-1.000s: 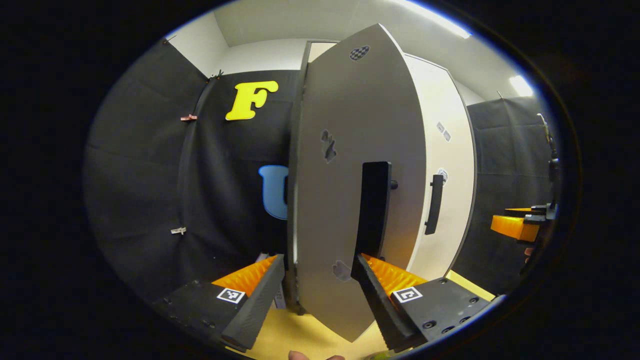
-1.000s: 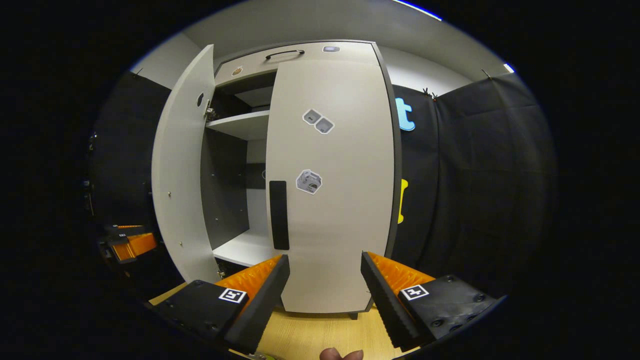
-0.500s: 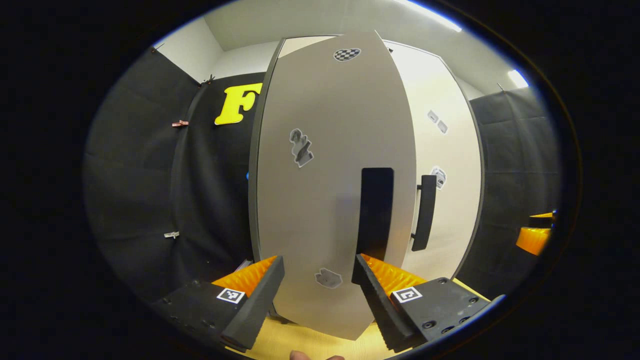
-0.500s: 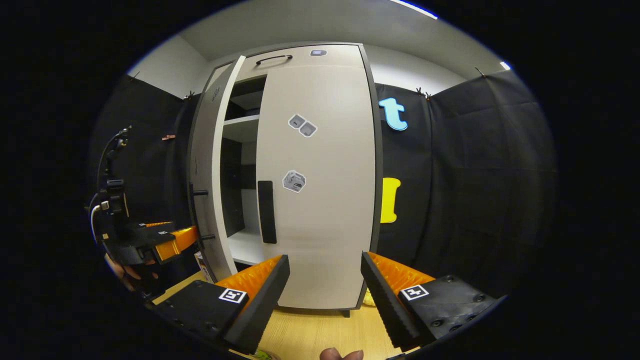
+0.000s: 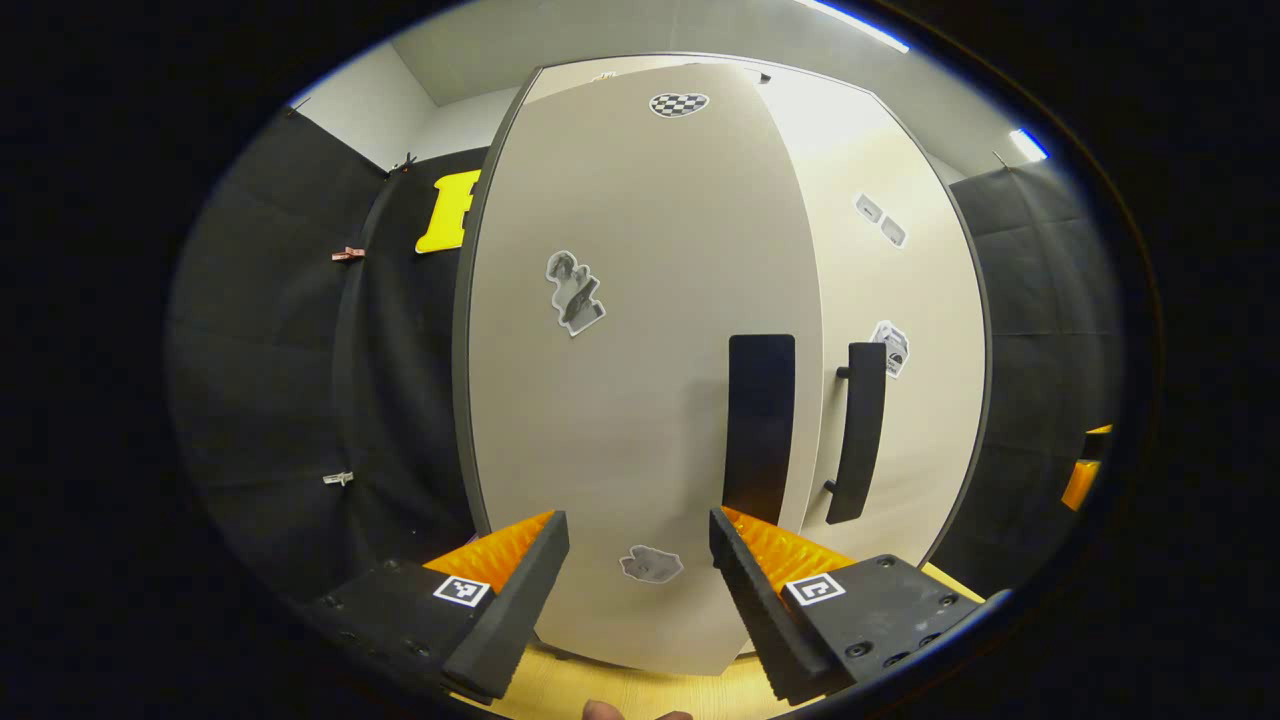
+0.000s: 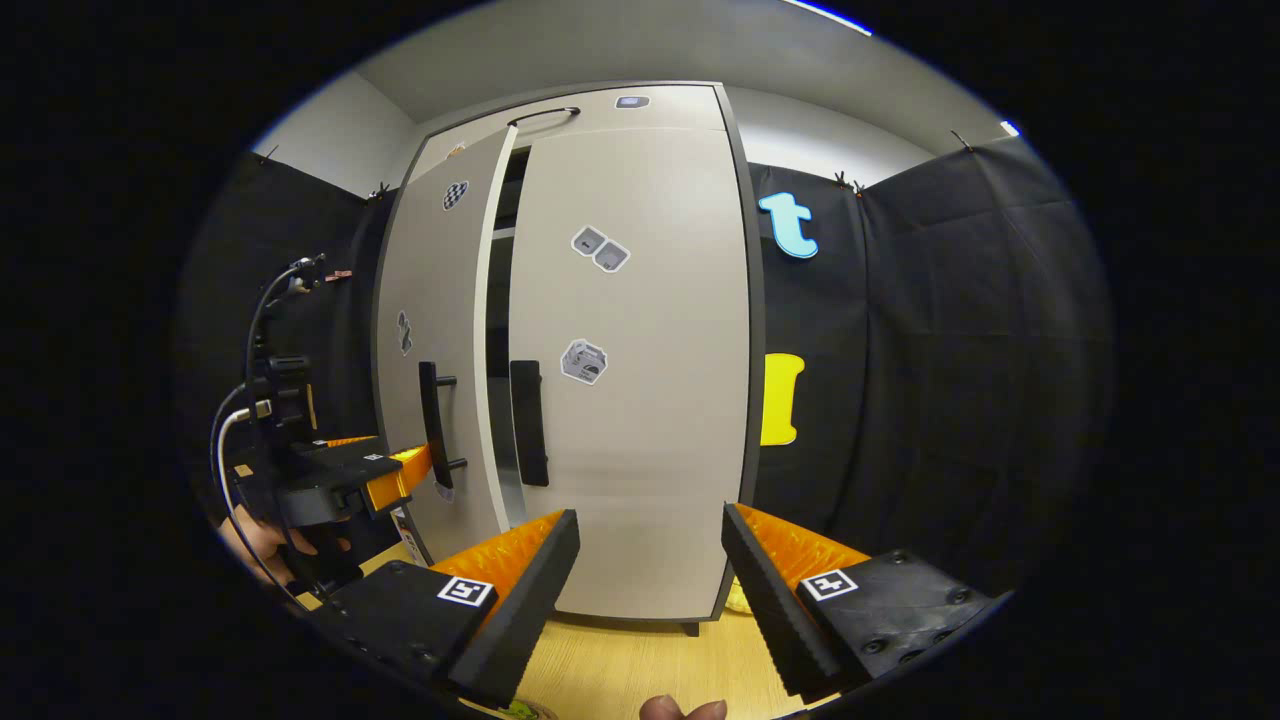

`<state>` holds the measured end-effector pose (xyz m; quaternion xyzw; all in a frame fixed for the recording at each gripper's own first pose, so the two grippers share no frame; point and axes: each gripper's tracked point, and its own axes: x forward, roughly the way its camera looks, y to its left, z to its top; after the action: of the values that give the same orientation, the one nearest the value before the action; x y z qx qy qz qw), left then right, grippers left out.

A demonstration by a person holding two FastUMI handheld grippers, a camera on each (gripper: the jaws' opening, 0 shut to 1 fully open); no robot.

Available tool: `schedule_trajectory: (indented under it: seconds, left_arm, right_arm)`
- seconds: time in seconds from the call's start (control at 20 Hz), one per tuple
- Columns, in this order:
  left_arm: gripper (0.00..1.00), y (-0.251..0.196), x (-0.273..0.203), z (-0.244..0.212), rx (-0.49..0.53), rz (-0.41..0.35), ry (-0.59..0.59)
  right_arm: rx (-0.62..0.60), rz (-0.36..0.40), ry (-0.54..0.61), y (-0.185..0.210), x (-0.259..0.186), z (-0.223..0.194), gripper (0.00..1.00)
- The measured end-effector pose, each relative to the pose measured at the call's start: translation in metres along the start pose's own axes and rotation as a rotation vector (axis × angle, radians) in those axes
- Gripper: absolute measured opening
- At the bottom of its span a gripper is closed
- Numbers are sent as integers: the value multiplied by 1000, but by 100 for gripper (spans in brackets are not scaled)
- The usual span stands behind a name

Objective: Grasp the bottle in the cabinet with the left hand and place it on the coaster, then close the right door with the right hand and the left door with the left hand.

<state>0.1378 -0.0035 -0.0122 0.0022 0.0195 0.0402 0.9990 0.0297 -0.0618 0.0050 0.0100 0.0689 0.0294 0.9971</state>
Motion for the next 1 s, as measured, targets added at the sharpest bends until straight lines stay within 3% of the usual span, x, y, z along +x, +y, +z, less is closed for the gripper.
schedule_trajectory:
  seconds: [0.45,1.0]
  left_arm:
    - [92,-2,2,2,26,4,10]
    - [93,7,-83,8,20,-43,27]
  right_arm:
    - [1,16,-3,6,-2,4,95]
    - [15,11,-24,12,-23,14,96]
